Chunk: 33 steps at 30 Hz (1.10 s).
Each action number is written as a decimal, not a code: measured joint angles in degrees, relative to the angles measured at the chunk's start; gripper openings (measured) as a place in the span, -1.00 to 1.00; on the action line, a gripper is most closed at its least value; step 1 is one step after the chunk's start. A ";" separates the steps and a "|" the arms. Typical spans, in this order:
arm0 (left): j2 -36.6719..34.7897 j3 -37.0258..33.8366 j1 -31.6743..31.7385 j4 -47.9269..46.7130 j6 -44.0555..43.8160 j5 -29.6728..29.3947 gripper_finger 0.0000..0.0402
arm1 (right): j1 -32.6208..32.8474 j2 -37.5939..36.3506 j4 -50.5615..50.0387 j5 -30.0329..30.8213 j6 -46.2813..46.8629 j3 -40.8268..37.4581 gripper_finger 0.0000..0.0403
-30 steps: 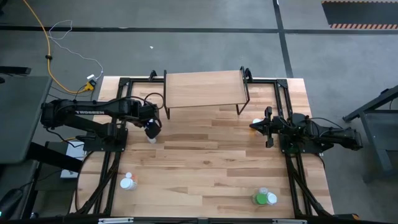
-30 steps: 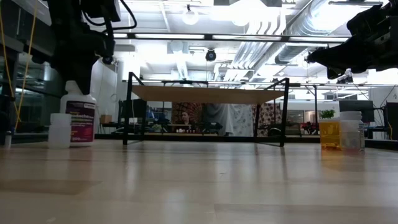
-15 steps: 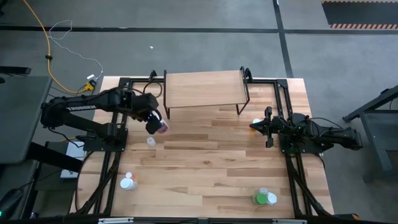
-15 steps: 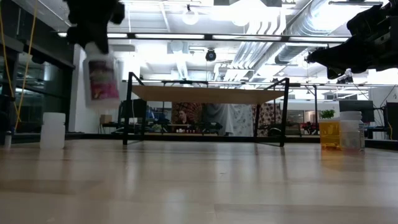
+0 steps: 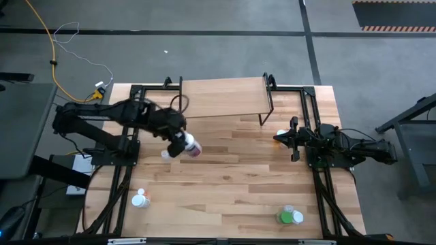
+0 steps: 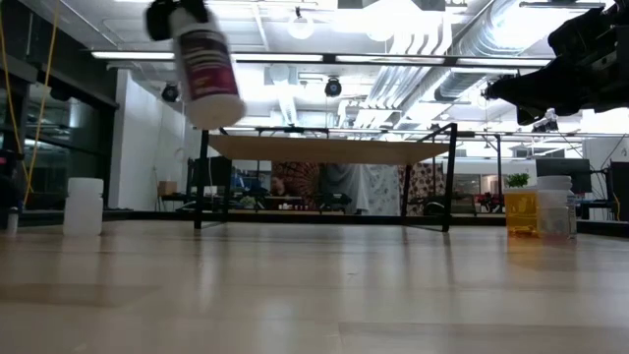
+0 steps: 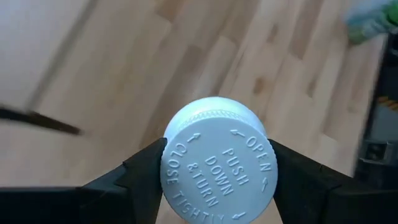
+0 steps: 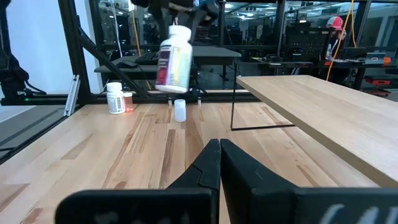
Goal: Pick and place medicine bottles onto shelf by color
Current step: Put the white purple pill bottle on the shelf
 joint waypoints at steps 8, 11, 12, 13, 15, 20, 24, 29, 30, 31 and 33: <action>16.85 27.60 6.66 -12.67 11.73 -10.76 0.14 | -0.01 0.00 0.00 0.01 0.02 0.00 -1.00; 22.72 37.71 10.34 -17.79 14.78 -13.98 0.14 | -0.02 -0.01 0.00 0.00 0.00 0.00 -1.00; 24.49 40.67 11.78 -19.13 15.64 -14.54 0.14 | -0.02 0.00 0.00 0.01 0.02 0.00 -1.00; 26.17 43.16 13.27 -20.11 16.26 -14.84 0.14 | -0.02 -0.01 0.00 0.02 0.00 0.00 -1.00; 29.19 47.50 16.43 -21.54 17.29 -15.13 0.14 | -0.02 -0.02 0.00 0.02 0.00 0.00 -1.00; 33.88 52.08 24.53 -23.72 18.59 -11.46 0.14 | -0.01 -0.01 0.00 0.02 0.00 0.00 -1.00; 35.50 52.08 29.67 -25.17 20.34 -9.38 0.14 | 0.00 0.00 0.00 0.01 0.00 0.00 -1.00; 35.68 52.08 34.64 -26.11 20.05 -8.10 0.14 | 0.00 -0.02 0.00 0.02 0.00 0.00 -1.00; 35.68 52.08 35.50 -26.16 19.76 -7.37 0.14 | -0.02 -0.02 0.00 0.02 0.00 0.00 -1.00; 35.68 52.08 36.33 -26.24 19.21 -6.22 0.15 | -0.01 -0.01 0.00 0.00 0.00 0.00 -1.00; 35.68 52.08 37.94 -26.30 17.96 -3.41 0.15 | 0.00 0.00 0.00 0.02 0.00 0.00 -1.00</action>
